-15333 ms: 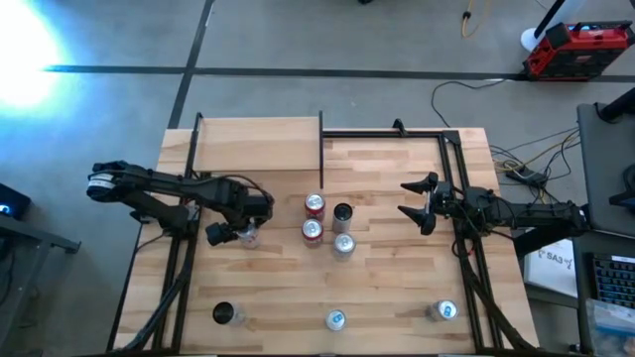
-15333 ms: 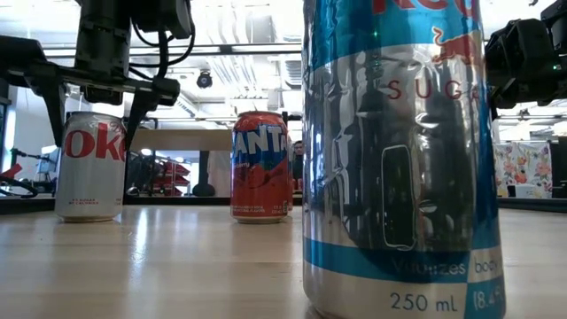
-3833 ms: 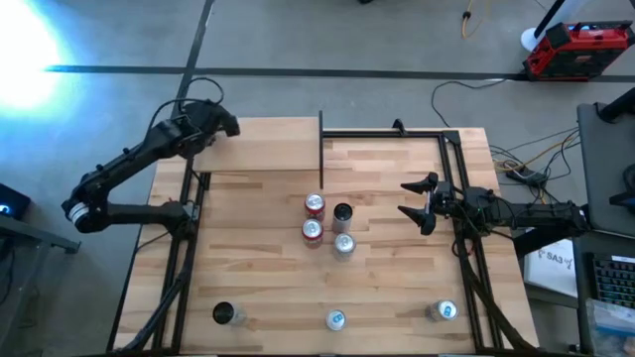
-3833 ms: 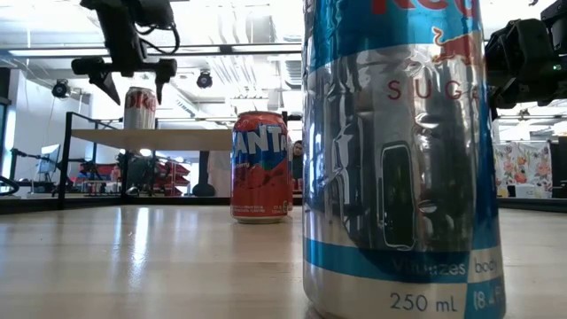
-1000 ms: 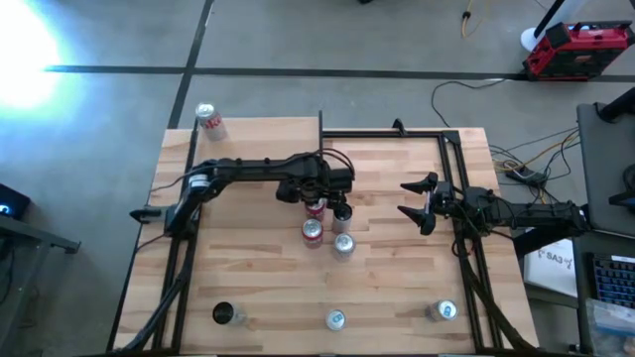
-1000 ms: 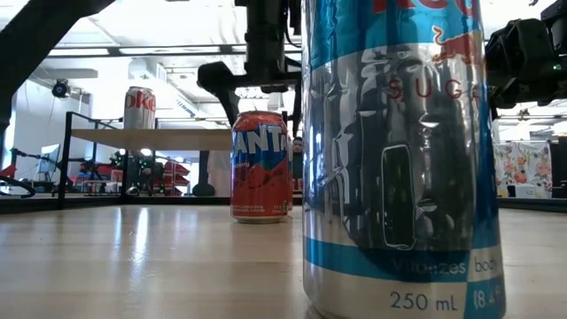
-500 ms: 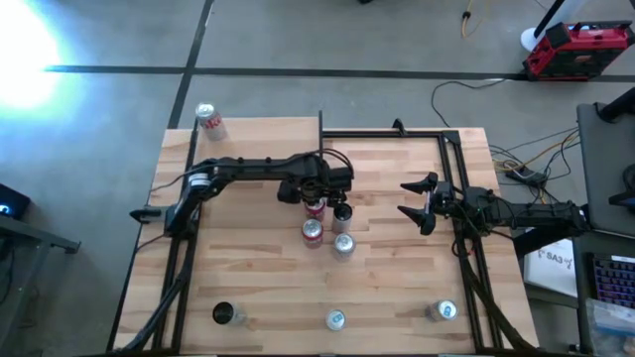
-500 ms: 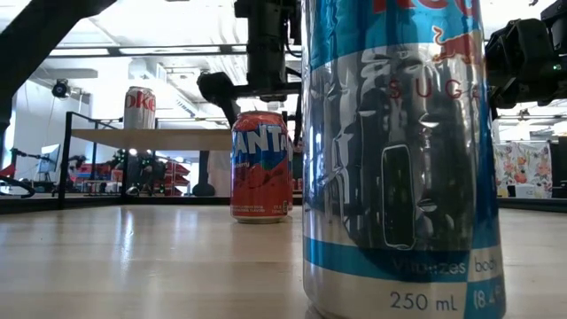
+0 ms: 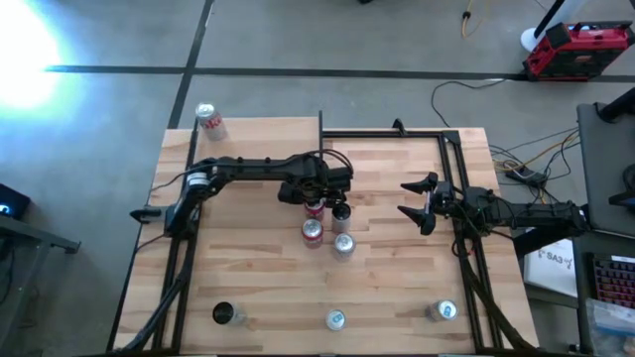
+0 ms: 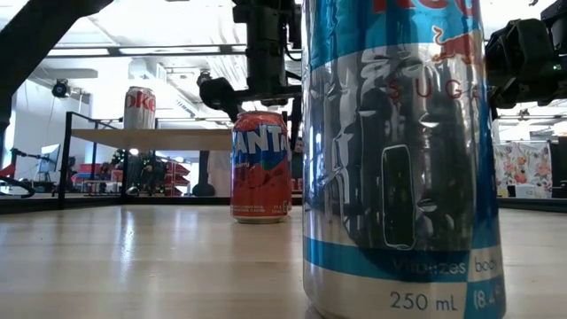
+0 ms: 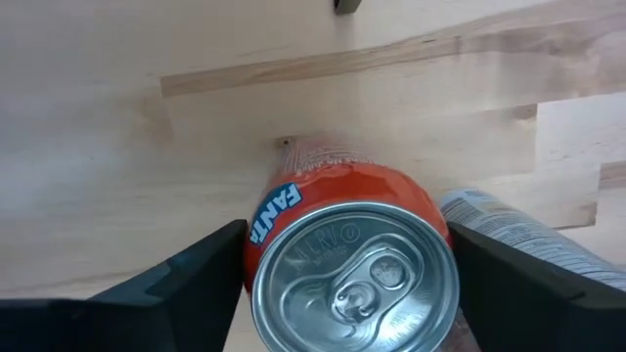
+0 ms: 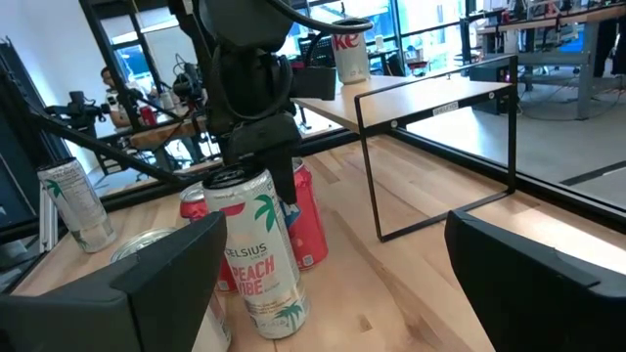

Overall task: Place canned beverage on shelf
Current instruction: Put the top red soda can on the shelf

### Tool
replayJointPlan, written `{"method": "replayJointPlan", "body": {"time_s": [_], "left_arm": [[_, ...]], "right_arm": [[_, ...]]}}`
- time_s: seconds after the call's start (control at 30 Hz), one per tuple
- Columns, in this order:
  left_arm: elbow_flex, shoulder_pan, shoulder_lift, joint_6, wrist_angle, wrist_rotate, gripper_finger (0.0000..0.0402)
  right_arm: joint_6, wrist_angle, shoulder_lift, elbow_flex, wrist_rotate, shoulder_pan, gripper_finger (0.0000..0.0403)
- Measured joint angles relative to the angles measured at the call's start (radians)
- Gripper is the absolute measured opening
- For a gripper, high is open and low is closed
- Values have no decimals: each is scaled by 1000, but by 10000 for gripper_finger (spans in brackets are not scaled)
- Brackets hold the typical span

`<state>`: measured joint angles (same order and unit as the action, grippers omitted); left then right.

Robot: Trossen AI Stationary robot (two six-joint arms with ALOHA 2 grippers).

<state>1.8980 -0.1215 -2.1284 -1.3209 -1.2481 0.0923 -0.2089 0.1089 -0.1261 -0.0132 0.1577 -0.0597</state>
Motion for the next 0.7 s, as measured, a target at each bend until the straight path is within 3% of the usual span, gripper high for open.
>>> {"method": "replayJointPlan", "body": {"time_s": [0.1,0.7], "left_arm": [[0,0,0,7,0,6,282],[49,-5,0,68,-48,-7,282]], "right_arm": [[0,0,0,0,0,0,368],[0,0,0,0,0,0,368]]}}
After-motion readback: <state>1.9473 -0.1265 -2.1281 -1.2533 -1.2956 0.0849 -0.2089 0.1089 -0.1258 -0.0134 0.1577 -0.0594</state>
